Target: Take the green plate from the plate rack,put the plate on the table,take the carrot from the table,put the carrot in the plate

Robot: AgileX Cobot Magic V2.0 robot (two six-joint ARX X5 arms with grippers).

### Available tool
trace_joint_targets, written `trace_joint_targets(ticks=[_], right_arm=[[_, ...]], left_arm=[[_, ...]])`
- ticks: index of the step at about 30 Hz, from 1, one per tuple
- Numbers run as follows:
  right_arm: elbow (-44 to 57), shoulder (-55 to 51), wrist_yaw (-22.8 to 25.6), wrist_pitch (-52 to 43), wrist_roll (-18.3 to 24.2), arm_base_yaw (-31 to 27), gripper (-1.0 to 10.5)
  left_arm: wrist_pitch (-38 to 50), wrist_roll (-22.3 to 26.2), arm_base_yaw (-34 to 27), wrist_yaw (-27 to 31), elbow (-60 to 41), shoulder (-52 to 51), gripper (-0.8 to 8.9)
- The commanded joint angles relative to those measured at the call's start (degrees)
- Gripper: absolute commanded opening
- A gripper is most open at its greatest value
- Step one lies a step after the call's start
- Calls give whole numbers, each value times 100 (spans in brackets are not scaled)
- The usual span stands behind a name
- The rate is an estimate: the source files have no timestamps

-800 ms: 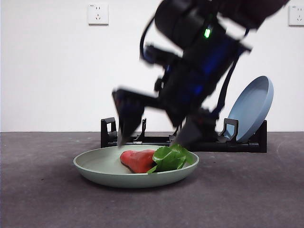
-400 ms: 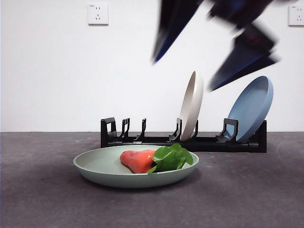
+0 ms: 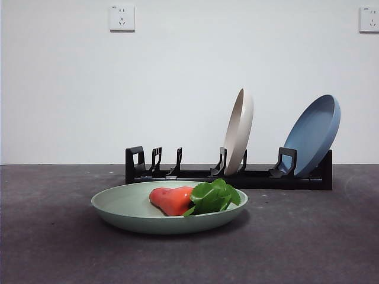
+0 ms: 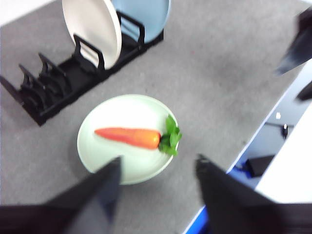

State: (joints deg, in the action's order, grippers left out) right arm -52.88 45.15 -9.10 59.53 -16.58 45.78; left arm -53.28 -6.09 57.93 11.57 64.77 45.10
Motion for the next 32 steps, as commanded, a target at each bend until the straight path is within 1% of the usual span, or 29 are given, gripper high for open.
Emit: trace_joint_targets(ticks=[1, 6, 9, 26, 28, 30, 31, 32], right_arm=[[0, -179, 4, 109, -48, 15, -12], [0, -321, 22, 129, -50, 15, -11], [0, -321, 22, 127, -52, 15, 3], [0, -321, 26, 127, -50, 15, 2], [0, -321, 26, 129, -50, 15, 2], [0, -321, 26, 127, -50, 15, 2], [0, -321, 26, 127, -50, 15, 2], [0, -321, 26, 127, -50, 15, 2]], left_arm=[[-83, -136, 20, -7, -17, -15, -15], [-125, -168, 20, -9, -17, -15, -8], [-125, -166, 20, 11, -17, -15, -3], [-131, -140, 20, 31, -17, -15, -3], [-151, -9, 20, 50, -17, -15, -3], [-149, 94, -7, 227, -17, -17, -3], [-116, 173, -46, 415, -17, -26, -3], [13, 304, -129, 730, -24, -61, -3]])
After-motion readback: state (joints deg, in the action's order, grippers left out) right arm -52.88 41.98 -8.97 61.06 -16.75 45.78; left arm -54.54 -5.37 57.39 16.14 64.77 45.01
